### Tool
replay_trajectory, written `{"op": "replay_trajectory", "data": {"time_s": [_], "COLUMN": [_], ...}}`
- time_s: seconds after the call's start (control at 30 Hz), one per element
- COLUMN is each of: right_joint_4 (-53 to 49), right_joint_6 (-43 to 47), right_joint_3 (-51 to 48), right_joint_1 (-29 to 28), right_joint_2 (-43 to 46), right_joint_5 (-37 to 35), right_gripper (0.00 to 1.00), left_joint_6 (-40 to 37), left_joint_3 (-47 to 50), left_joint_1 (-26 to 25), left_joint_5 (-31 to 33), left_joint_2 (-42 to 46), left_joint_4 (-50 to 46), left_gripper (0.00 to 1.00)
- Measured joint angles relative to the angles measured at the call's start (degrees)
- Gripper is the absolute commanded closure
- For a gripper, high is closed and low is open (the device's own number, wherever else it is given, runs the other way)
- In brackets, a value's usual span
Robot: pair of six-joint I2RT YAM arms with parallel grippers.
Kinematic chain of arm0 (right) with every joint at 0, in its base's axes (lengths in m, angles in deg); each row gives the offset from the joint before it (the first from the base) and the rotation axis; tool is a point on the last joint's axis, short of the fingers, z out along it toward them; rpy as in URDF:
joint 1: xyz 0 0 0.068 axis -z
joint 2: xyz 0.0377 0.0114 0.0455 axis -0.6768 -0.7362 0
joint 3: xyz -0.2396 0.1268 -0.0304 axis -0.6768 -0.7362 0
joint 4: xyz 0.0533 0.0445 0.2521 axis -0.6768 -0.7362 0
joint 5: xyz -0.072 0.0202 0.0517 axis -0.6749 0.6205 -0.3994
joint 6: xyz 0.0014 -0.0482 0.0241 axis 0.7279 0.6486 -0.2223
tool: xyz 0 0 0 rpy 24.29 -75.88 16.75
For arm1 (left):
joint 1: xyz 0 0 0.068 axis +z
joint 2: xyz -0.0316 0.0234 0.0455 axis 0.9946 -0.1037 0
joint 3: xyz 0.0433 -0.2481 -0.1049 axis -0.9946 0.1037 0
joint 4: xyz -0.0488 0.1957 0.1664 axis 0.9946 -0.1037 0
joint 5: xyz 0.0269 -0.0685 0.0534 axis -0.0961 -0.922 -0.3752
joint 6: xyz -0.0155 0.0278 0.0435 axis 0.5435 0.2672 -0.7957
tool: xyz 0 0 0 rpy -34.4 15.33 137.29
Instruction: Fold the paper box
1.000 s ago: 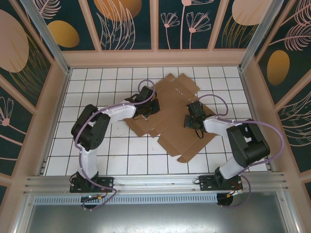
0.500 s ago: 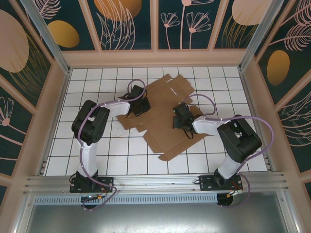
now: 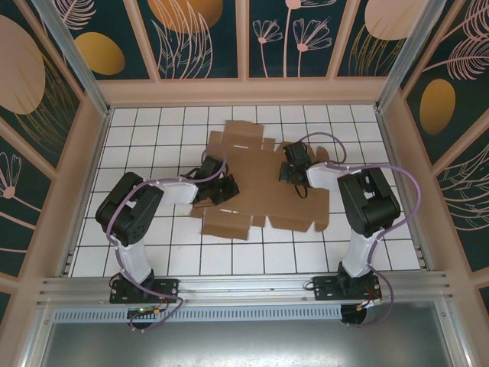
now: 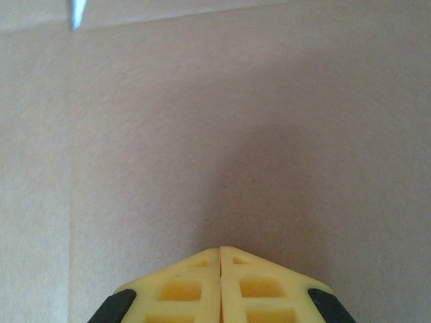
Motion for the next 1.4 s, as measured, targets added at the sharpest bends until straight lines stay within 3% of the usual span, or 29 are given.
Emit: {"op": "replay_trajectory", "data": {"time_s": [0.07, 0.13, 0.3, 0.33, 0.47, 0.5, 0.57, 0.7, 1.2, 1.4], "right_joint_4": [-1.6, -2.7, -5.0, -5.0, -4.4, -4.4, -4.3, -4.1, 0.3, 0.9], "right_joint_6": [1.0, 2.2, 4.6, 4.9, 6.0, 6.1, 6.3, 6.0, 5.6, 5.6], "right_joint_3": [2.5, 2.8, 2.8, 2.8, 2.8, 2.8, 2.4, 1.6, 0.2, 0.1], "right_joint_1": [0.8, 0.8, -1.2, -1.8, -6.1, -7.5, -9.4, -10.4, -9.9, -9.9], "right_joint_2": [-1.2, -0.7, 4.2, 5.1, 7.1, 7.0, 6.4, 4.0, -0.7, -0.7], "right_joint_5": [-0.2, -0.1, 3.1, 4.1, 7.6, 8.5, 9.8, 9.6, -1.3, -1.9], "right_gripper": [0.89, 0.80, 0.71, 0.71, 0.78, 0.79, 0.82, 0.94, 0.96, 0.96], "left_joint_6": [-0.5, -1.8, -6.5, -7.2, -9.6, -10.0, -10.4, -10.3, -12.4, -12.1], "left_joint_3": [0.0, 0.0, -0.5, -0.5, -0.5, -0.5, -0.5, -0.4, -4.9, -5.1], "left_joint_1": [-1.1, -0.9, 1.6, 2.4, 7.5, 8.9, 11.7, 16.5, 17.8, 19.5], "left_joint_5": [-0.4, 0.3, 4.4, 4.9, 8.2, 8.9, 9.1, 8.1, 3.2, -1.2], "left_joint_2": [1.6, 4.8, 16.1, 17.8, 21.5, 21.2, 19.7, 15.2, 1.2, 0.3], "left_joint_4": [-1.6, -3.3, -5.5, -5.5, -6.5, -7.1, -8.2, -8.6, -9.3, -8.4], "left_gripper": [0.94, 0.86, 0.39, 0.30, 0.26, 0.11, 0.06, 0.04, 0.07, 0.14]}}
